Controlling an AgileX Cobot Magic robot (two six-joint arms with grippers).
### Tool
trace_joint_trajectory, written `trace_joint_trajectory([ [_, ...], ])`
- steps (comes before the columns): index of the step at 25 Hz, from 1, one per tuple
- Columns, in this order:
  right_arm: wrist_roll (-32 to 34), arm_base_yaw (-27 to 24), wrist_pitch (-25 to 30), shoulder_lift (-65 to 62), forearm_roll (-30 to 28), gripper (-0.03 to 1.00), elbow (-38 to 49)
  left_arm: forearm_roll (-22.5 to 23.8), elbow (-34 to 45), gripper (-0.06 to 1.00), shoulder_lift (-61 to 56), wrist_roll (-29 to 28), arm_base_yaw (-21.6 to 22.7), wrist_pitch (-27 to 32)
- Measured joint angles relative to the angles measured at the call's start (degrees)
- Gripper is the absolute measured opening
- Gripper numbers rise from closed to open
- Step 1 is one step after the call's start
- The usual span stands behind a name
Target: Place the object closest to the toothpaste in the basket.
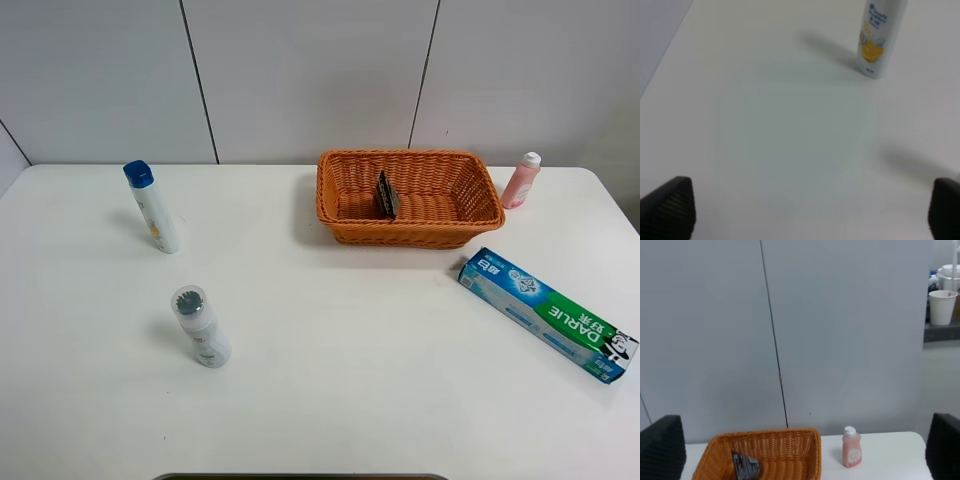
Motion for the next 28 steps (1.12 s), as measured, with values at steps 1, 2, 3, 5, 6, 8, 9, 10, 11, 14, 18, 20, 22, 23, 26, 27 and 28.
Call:
trace_joint_trajectory([
  [1, 0.1, -0.2, -0.1, -0.6, 0.0, 0.99, 2.0, 0.0, 0.0, 0.94, 0.0, 0.0, 0.0, 0.0],
  [2, 0.1, -0.3, -0.1, -1.4, 0.0, 0.99, 4.1, 0.0, 0.0, 0.94, 0.0, 0.0, 0.0, 0.0],
  [3, 0.1, -0.5, -0.1, -2.3, 0.0, 0.99, 6.9, 0.0, 0.0, 0.94, 0.0, 0.0, 0.0, 0.0],
  [5, 0.1, -0.9, 0.0, -3.8, 0.0, 0.99, 12.9, 0.0, 0.0, 0.94, 0.0, 0.0, 0.0, 0.0],
  [6, 0.1, -1.2, 0.0, -4.5, 0.0, 0.99, 16.2, 0.0, 0.0, 0.94, 0.0, 0.0, 0.0, 0.0],
  [8, 0.1, -1.7, 0.1, -5.8, -0.1, 0.99, 23.0, -0.1, 0.0, 0.94, 0.0, 0.0, 0.0, 0.0],
  [9, 0.1, -2.0, 0.1, -6.5, -0.1, 0.99, 25.7, -0.1, 0.0, 0.94, 0.0, 0.0, 0.0, 0.0],
  [10, 0.1, -2.0, 0.1, -7.5, -0.2, 0.99, 28.8, -0.1, 0.0, 0.94, 0.0, 0.0, 0.0, 0.0],
  [11, 0.1, -2.1, 0.1, -8.5, -0.4, 0.99, 31.8, -0.1, 0.0, 0.94, 0.0, 0.0, 0.0, 0.0],
  [14, 0.1, -2.1, -0.6, -11.8, -1.3, 0.99, 39.3, -0.1, 0.0, 0.94, 0.0, 0.0, 0.0, 0.0],
  [18, 0.1, -2.1, -3.1, -13.6, -1.5, 0.99, 45.6, -0.1, 0.0, 0.94, 0.0, 0.0, 0.0, 0.0],
  [20, 0.1, -2.1, -3.8, -13.6, -1.5, 0.99, 47.4, -0.1, 0.0, 0.94, 0.0, 0.0, 0.0, 0.0],
  [22, 0.1, -2.1, -5.6, -13.6, -1.5, 0.99, 48.2, 0.0, 0.0, 0.94, 0.0, 0.0, 0.0, 0.0],
  [23, 0.1, -2.1, -6.5, -13.6, -1.6, 0.99, 48.4, 0.0, 0.0, 0.94, 0.0, 0.0, 0.0, 0.0],
  [26, -0.1, -2.1, -8.0, -13.6, -1.8, 0.99, 49.6, 0.0, 0.0, 0.94, 0.0, 0.0, 0.0, 0.0],
  [27, -0.2, -2.1, -8.0, -13.6, -1.8, 0.99, 49.6, 0.0, 0.0, 0.94, 0.0, 0.0, 0.0, 0.0],
  [28, -0.8, -2.1, -8.0, -13.6, -1.8, 0.99, 49.6, 0.0, 0.0, 0.94, 0.0, 0.0, 0.0, 0.0],
])
